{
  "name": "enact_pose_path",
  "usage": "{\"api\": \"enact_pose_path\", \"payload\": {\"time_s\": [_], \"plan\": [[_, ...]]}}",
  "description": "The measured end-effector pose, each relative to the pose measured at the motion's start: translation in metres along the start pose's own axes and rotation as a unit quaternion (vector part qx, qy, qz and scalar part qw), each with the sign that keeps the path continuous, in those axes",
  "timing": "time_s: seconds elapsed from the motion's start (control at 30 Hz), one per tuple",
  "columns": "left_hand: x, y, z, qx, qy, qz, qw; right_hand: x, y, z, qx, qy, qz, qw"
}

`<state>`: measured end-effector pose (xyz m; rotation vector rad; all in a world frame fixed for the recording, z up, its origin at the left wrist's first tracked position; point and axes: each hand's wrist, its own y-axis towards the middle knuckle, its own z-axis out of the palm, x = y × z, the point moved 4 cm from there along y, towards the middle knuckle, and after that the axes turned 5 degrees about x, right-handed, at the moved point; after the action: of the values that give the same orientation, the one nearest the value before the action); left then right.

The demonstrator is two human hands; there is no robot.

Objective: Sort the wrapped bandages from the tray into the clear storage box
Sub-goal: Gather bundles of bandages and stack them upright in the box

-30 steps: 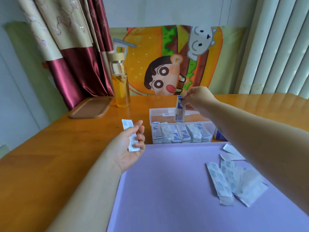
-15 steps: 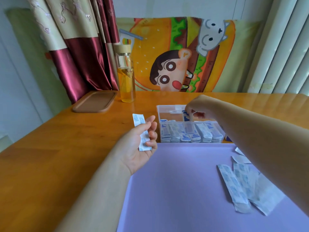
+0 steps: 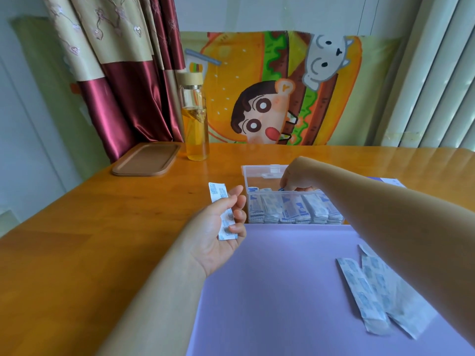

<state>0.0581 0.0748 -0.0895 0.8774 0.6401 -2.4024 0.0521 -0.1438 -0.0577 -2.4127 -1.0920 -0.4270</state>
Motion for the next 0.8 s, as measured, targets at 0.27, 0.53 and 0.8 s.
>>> {"api": "enact_pose_path", "payload": {"time_s": [0.27, 0.53, 0.8], "plan": [[0.003, 0.001, -0.002, 0.002, -0.007, -0.008, 1.0, 0.007, 0.002, 0.007, -0.013, -0.237, 0.023, 0.971], [0.003, 0.002, -0.002, 0.005, -0.005, -0.01, 1.0, 0.008, 0.006, 0.005, -0.028, -0.124, 0.083, 0.988], [0.003, 0.002, -0.002, -0.003, 0.001, -0.006, 1.0, 0.004, 0.01, 0.008, -0.004, -0.156, 0.067, 0.986]]}}
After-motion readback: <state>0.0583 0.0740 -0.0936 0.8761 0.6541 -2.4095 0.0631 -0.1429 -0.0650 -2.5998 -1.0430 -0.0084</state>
